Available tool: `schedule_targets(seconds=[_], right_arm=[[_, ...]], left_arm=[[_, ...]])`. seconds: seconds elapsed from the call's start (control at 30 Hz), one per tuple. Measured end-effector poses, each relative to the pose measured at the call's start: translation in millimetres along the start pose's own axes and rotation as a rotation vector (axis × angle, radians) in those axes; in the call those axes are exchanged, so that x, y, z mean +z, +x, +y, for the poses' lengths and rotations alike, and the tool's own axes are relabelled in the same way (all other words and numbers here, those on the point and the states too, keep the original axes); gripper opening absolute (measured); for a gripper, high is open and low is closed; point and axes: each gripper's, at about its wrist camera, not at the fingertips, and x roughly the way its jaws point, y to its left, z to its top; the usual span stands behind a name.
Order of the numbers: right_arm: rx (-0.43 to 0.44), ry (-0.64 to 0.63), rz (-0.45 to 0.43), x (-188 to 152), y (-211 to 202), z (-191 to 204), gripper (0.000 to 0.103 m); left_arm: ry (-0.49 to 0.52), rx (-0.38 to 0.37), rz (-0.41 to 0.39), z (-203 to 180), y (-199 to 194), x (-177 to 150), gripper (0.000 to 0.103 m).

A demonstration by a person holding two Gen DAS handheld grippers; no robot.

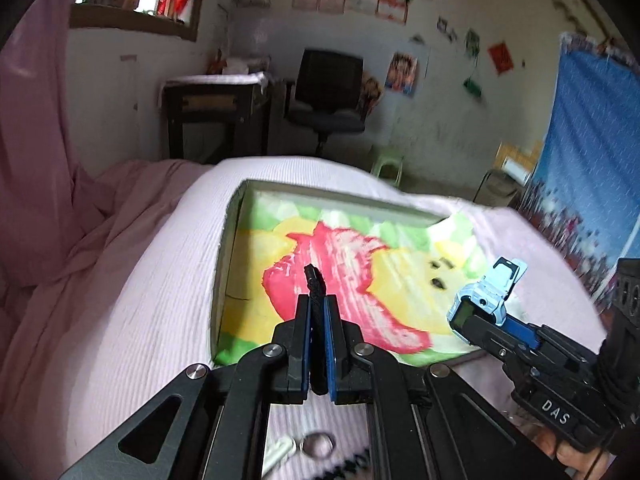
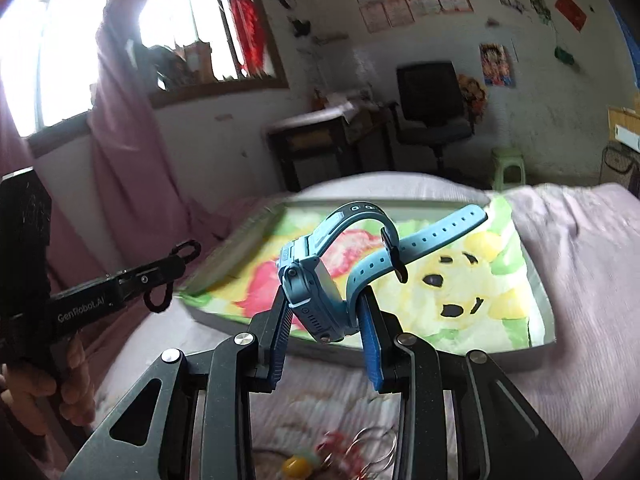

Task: Organize jewelry
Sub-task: 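Carry the hair tie and watch into the white box and open both tools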

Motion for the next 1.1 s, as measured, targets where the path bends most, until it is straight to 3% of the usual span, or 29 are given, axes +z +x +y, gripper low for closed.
schedule_targets(seconds=[0.33,0.67,0.77,0.83,0.9,1.03,1.1], right_arm=[[-0.049,0.043,0.143,-3,46,-12,0.030],[-0.058,0.040,0.137,-8,37,-13,0.046],[-0.055,0.036,0.092,-9,22,-14,0.049],[-0.057,0.029,0.053,-10,10,-14,0.053],[-0.062,0.022,0.020,-11,-2,-14,0.057],[-0.076,-0.006,-0.069,-18,-32,-11,0.068],[-0.081,-0.018,-0.111,-23,-48,-11,0.074]], left_arm=[[-0.016,0.027,0.188,2,41,-2,0.006],[-0.113,-0.074,0.127,16,17,-15,0.012],[-0.100,-0.088,0.073,14,1,-22,0.023],[-0.097,-0.098,0.045,11,-8,-25,0.036],[-0.098,-0.104,0.000,8,-21,-30,0.057],[-0.074,-0.111,-0.068,1,-43,-40,0.063],[-0.058,-0.110,-0.104,-5,-55,-48,0.072]])
